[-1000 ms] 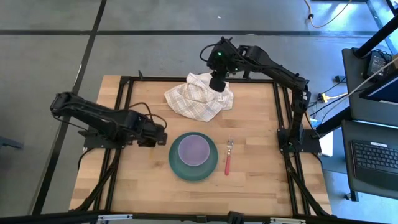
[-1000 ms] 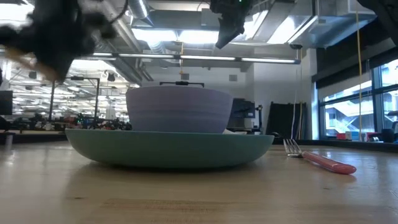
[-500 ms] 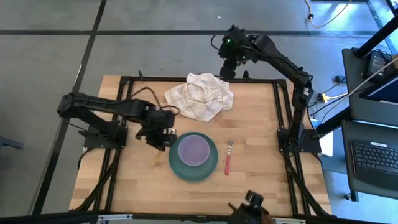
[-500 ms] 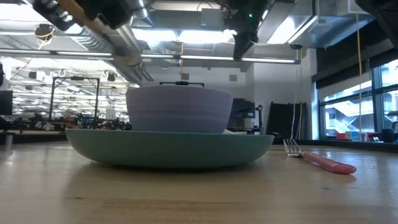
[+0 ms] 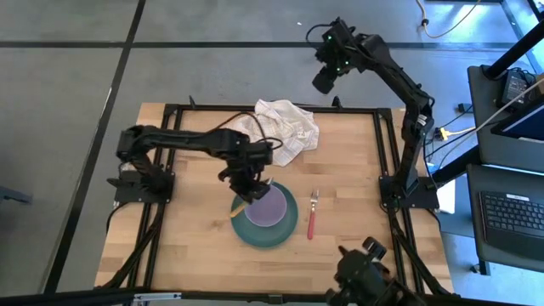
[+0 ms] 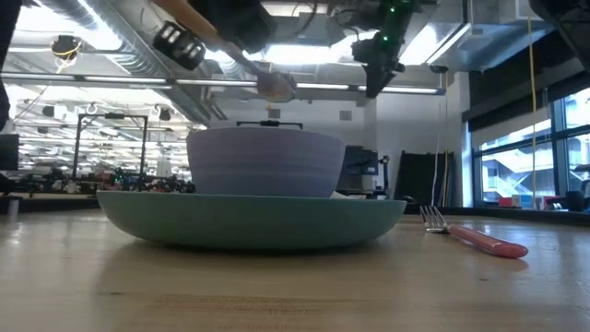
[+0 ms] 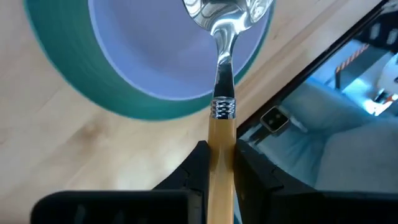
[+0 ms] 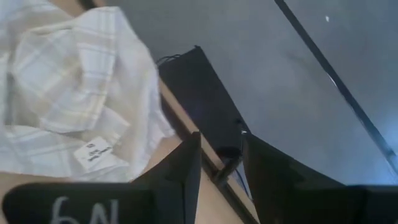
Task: Set table place
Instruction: Put the yellow spoon on the purple bowl
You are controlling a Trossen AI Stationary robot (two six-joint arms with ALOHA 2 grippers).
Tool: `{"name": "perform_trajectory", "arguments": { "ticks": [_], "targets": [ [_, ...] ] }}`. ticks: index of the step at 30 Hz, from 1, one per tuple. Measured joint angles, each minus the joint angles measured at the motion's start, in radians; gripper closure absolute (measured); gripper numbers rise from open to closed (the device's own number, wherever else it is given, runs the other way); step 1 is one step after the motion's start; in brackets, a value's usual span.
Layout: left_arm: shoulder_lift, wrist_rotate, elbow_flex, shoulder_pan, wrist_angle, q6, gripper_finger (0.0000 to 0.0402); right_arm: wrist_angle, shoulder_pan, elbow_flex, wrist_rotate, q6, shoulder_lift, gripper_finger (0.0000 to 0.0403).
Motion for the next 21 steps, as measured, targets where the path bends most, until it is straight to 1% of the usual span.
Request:
{"name": "perform_trajectory", "arguments": {
  "ticks": [5, 12, 15, 18, 21],
  "targets": [
    [0.079, 0.093, 0.026, -0.008, -0.068, 0.039, 0.0360, 0.000, -0.056, 0.000, 0.000, 0.000, 0.000, 0.0286],
    [0.154, 0.218, 0.051, -0.050, -0.061, 0.027, 0.0360, 0.015, -0.102, 0.000, -0.012, 0.000, 0.000, 0.0286],
    [0.174, 0.261, 0.052, -0.062, -0.051, -0.005, 0.0360, 0.019, -0.109, 0.000, -0.050, 0.000, 0.000, 0.0286],
    [0.201, 0.263, 0.052, -0.070, -0.048, -0.014, 0.0360, 0.029, -0.108, 0.000, -0.095, 0.000, 0.000, 0.0286],
    [0.232, 0.280, 0.051, -0.071, -0.048, -0.027, 0.0360, 0.031, -0.107, 0.000, -0.165, -0.002, 0.000, 0.0286]
  ]
}}
